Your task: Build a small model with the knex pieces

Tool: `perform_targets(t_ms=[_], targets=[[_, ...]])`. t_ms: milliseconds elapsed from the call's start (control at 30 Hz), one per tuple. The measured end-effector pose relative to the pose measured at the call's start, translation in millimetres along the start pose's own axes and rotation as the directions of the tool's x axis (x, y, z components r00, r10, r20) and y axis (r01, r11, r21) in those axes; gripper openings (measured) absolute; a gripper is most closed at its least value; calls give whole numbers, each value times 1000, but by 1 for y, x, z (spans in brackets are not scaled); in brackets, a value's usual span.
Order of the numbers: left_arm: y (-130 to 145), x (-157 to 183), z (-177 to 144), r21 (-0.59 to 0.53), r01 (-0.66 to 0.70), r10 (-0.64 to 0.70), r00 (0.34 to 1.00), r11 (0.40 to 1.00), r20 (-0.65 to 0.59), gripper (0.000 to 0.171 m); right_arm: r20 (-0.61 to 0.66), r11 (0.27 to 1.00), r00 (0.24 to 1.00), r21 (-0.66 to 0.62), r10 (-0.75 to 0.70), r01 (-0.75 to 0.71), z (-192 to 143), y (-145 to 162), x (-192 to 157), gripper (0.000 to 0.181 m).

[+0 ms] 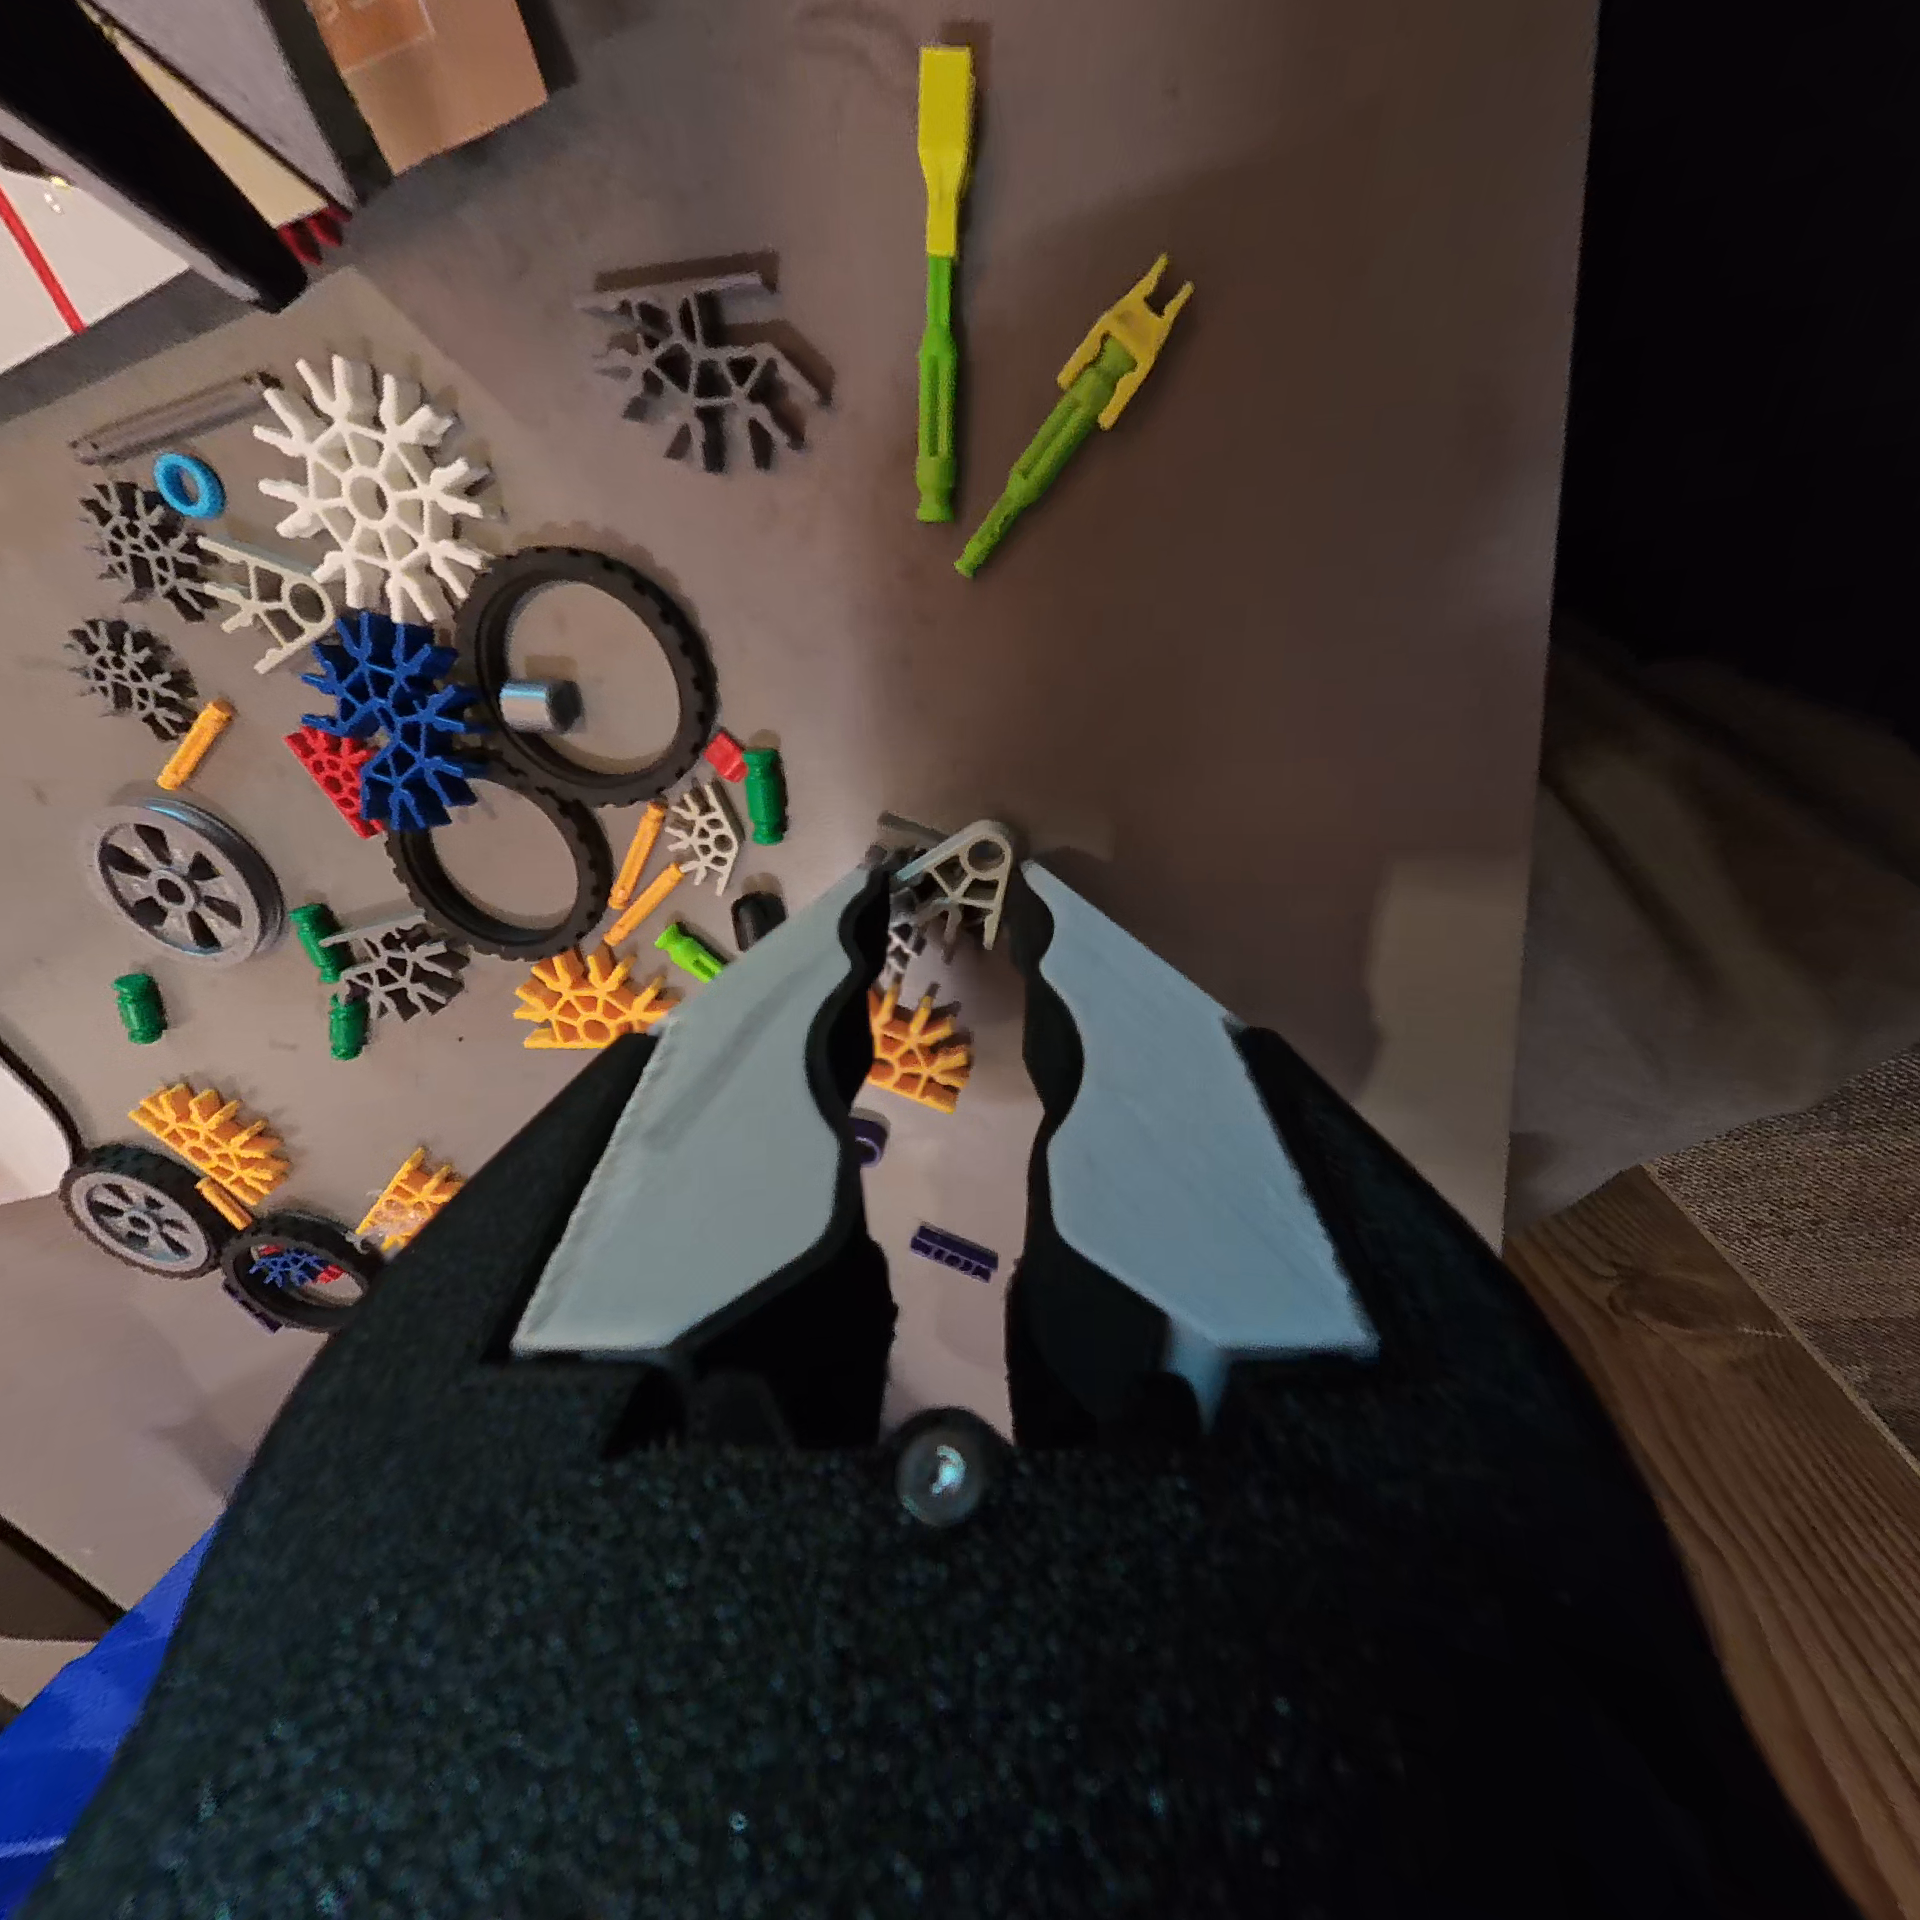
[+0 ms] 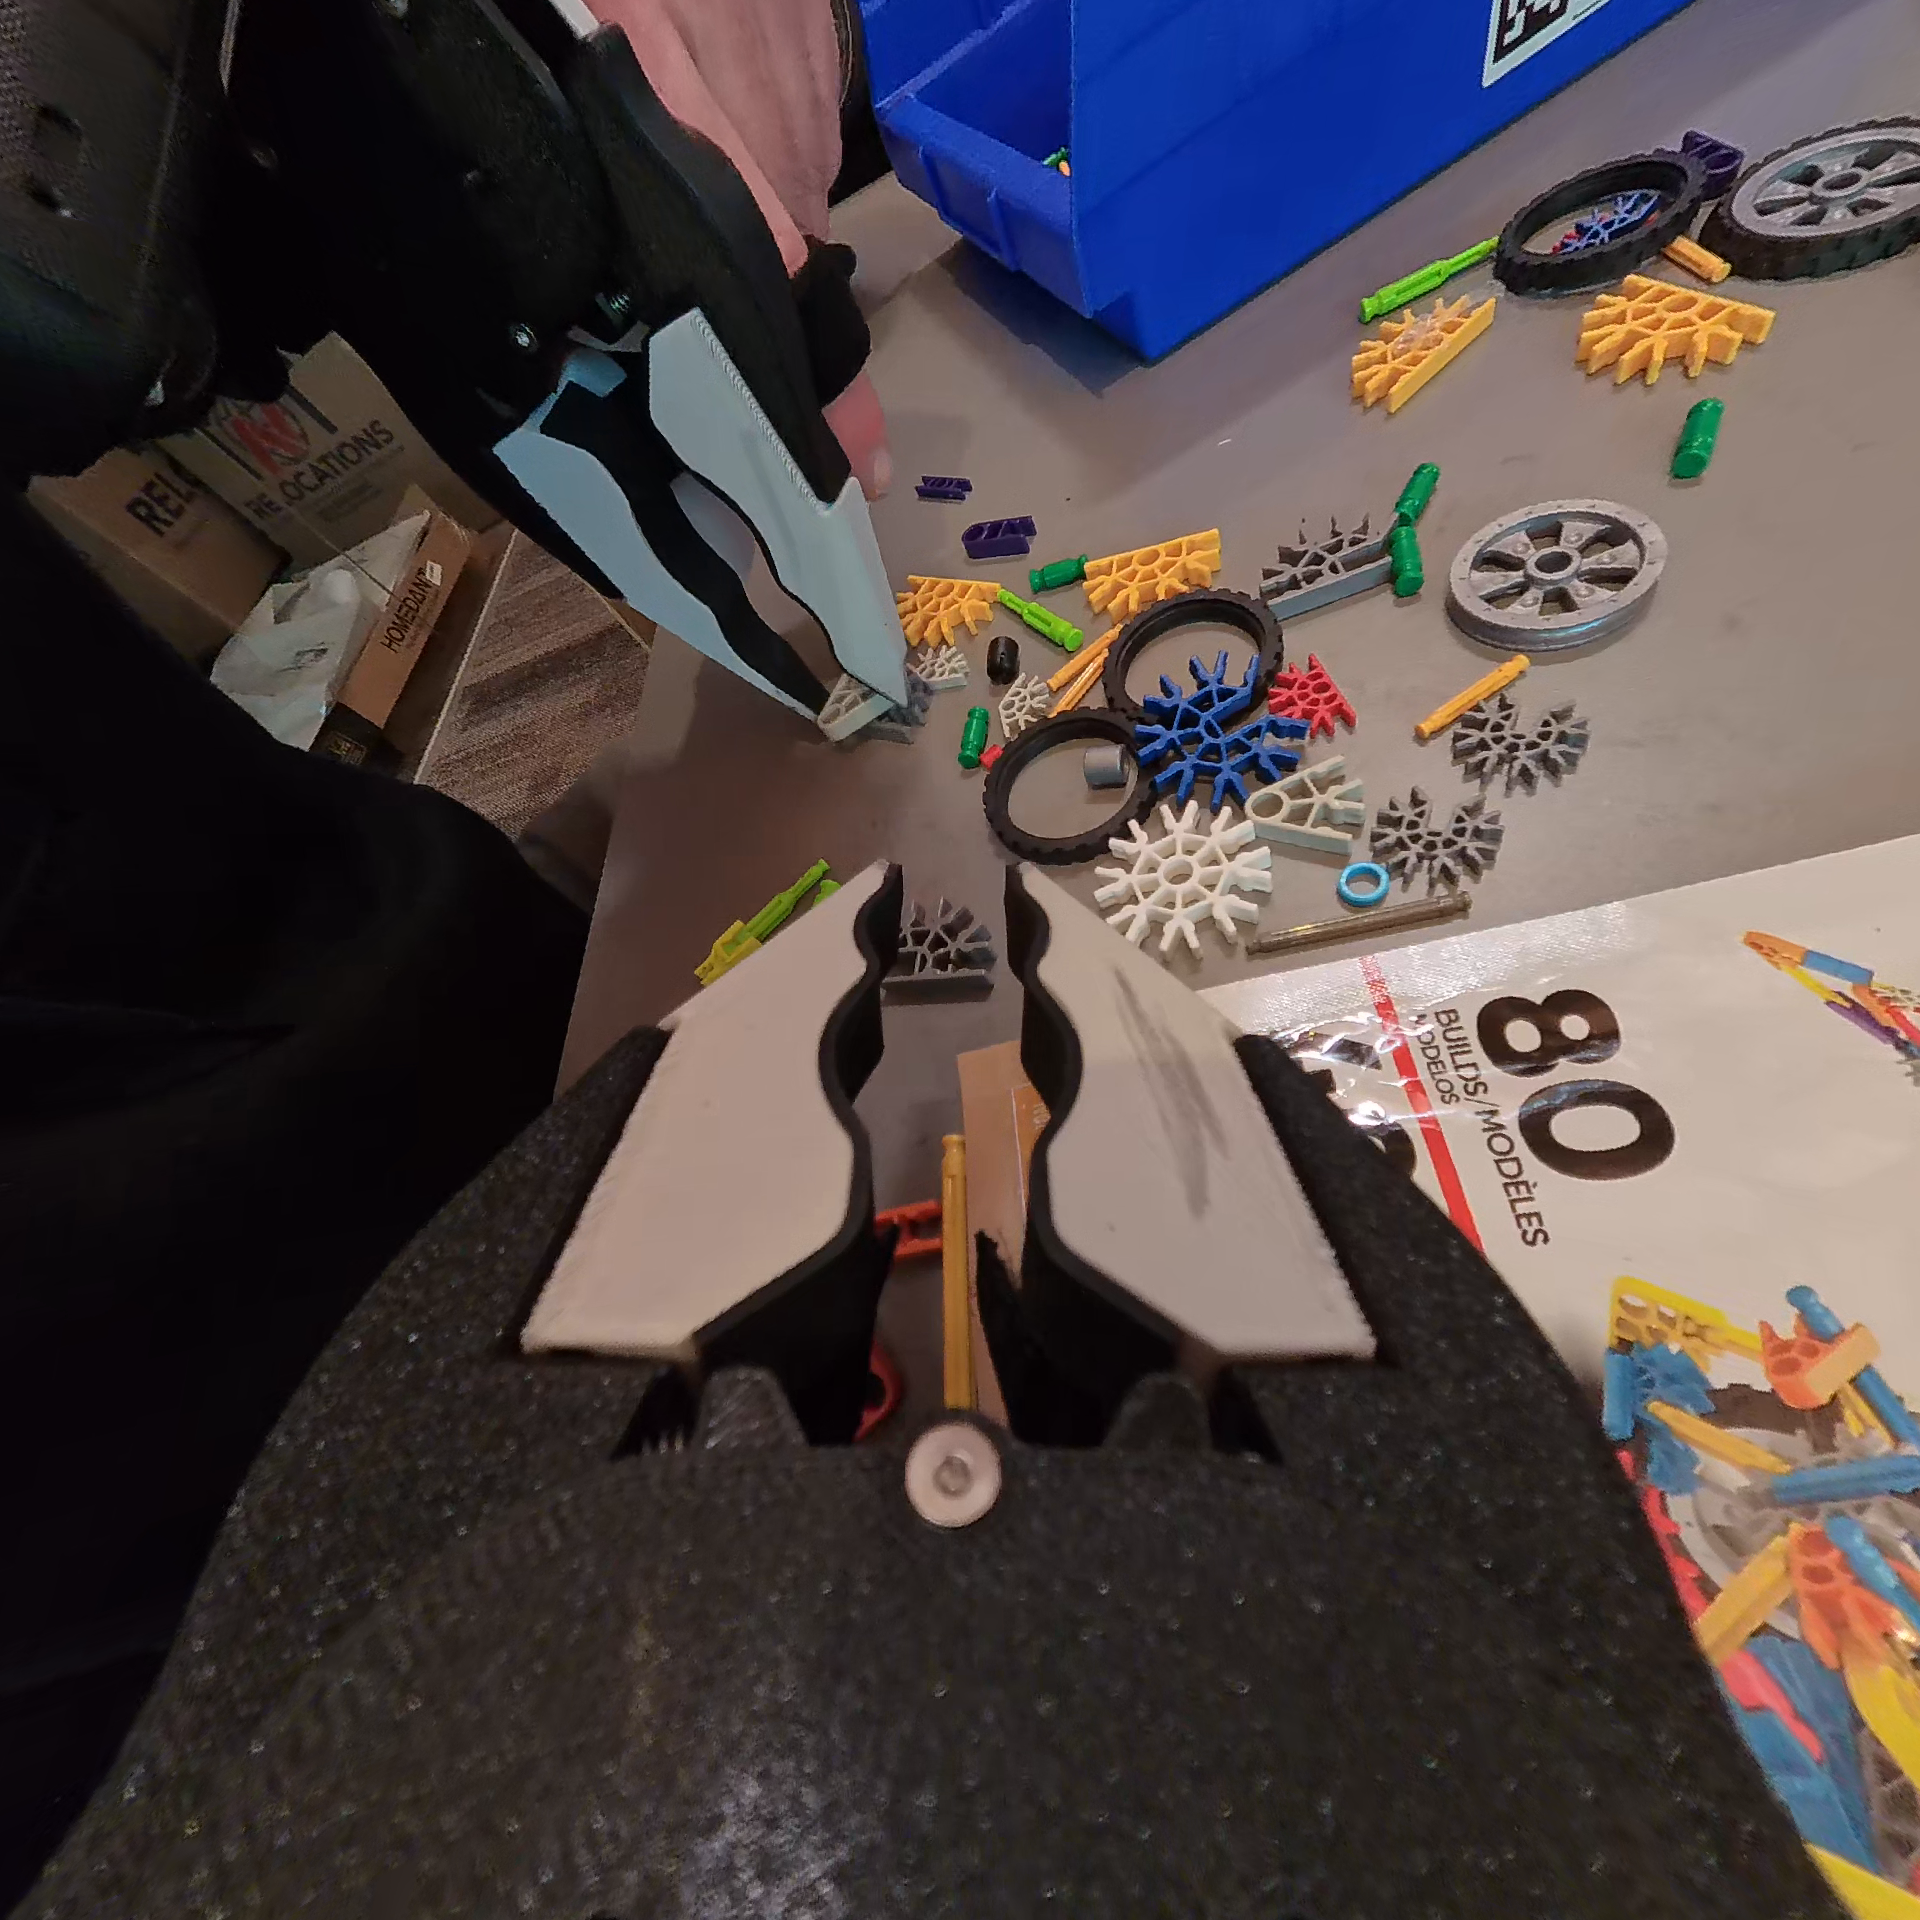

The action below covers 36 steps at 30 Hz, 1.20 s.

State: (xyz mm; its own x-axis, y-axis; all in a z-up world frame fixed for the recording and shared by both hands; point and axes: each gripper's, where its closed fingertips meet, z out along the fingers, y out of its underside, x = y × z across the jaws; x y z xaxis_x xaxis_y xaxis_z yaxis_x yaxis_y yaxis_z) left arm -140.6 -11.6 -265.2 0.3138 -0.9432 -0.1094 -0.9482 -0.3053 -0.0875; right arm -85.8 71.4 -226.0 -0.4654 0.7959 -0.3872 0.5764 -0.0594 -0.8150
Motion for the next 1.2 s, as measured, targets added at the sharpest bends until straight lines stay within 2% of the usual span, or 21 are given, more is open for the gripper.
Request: perform_targets(t_ms=[400, 567, 733, 967, 1100, 1200], targets=[[-3, -12, -11, 53, 42, -45, 998, 998, 50, 40, 1, 1000, 1000, 1, 1, -1, 0, 0, 0, 18], [15, -26, -42, 58, 108, -114, 987, 992, 113, 41, -1, 1000, 1000, -1, -1, 1, 0, 0, 0, 18], [52, -35, -79, 23, 200, -201, 962, 979, 186, 41, -2, 1000, 1000, -9, -4, 4, 1, 2, 0, 18], [107, -43, -108, -56, 316, -288, 914, 947, 285, 39, -4, 1000, 1000, -12, -7, 7, 1, 2, 0, 18], [164, -53, -136, -145, 429, -353, 858, 891, 372, 35, -5, 1000, 1000, -13, -8, 8, 1, 2, 0, 18], [212, -59, -147, -218, 507, -402, 829, 834, 389, 31, -6, 1000, 1000, -17, -11, 11, 2, 2, -1, 18]])
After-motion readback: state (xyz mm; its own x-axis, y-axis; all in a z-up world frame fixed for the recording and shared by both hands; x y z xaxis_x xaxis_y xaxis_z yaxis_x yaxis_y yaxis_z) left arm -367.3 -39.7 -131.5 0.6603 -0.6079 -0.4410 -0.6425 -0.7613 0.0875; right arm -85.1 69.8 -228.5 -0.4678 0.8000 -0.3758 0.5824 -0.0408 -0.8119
